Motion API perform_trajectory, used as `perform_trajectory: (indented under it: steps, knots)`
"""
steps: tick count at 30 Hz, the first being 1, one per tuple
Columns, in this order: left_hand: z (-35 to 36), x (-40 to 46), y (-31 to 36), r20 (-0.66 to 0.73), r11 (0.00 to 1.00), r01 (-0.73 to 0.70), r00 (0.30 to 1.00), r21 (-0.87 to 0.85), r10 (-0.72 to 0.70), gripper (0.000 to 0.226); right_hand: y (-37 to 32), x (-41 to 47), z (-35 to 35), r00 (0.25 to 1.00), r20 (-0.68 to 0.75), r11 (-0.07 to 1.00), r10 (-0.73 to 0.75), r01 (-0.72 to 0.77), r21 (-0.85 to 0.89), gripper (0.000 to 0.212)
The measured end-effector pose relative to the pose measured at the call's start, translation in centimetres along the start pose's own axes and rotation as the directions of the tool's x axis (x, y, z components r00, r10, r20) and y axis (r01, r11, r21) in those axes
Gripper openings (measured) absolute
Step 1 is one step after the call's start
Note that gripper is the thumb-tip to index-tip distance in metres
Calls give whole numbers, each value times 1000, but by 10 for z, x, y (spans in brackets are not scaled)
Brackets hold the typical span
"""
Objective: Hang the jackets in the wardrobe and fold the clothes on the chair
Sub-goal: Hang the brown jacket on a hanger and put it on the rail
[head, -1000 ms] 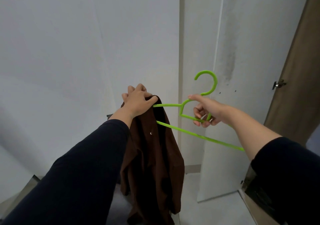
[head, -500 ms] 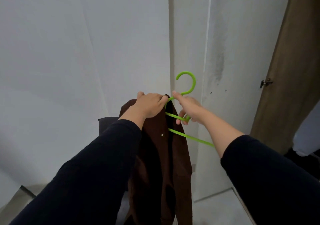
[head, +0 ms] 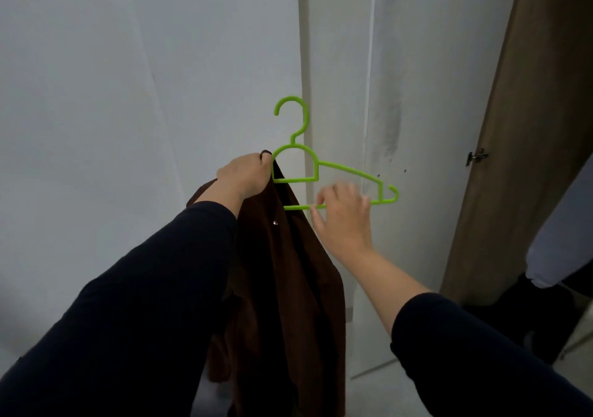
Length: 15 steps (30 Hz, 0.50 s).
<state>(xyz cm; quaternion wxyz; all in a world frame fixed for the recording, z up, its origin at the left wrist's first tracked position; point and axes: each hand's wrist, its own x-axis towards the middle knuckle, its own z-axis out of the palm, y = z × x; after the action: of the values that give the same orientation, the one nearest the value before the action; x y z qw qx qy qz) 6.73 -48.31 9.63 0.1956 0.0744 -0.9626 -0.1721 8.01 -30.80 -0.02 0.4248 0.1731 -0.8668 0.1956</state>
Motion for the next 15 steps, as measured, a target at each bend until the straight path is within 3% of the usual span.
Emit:
perform_trajectory:
  steps: [2, 4, 7, 11, 15]
  knots:
    - [-5, 0, 4, -6, 1000, -2, 1000, -20, 2, 40, -2, -9, 5, 975, 222, 991, -13, -18, 136, 16]
    - [-8, -2, 8, -11, 999, -19, 1000, -31, 19, 39, -4, -17, 13, 924, 376, 970, 68, -150, 192, 23]
    - [-11, -6, 10, -11, 997, -61, 998, -42, 60, 41, -9, -19, 22, 846, 463, 890, 263, -398, 222, 30]
    - [-11, -16, 15, -28, 988, -81, 997, -131, 78, 57, -21, -9, 29, 664, 603, 696, 442, -678, 237, 48]
    - [-8, -24, 22, -61, 992, -27, 998, -127, 20, 73, -26, -1, 36, 538, 648, 586, 539, -792, 170, 30]
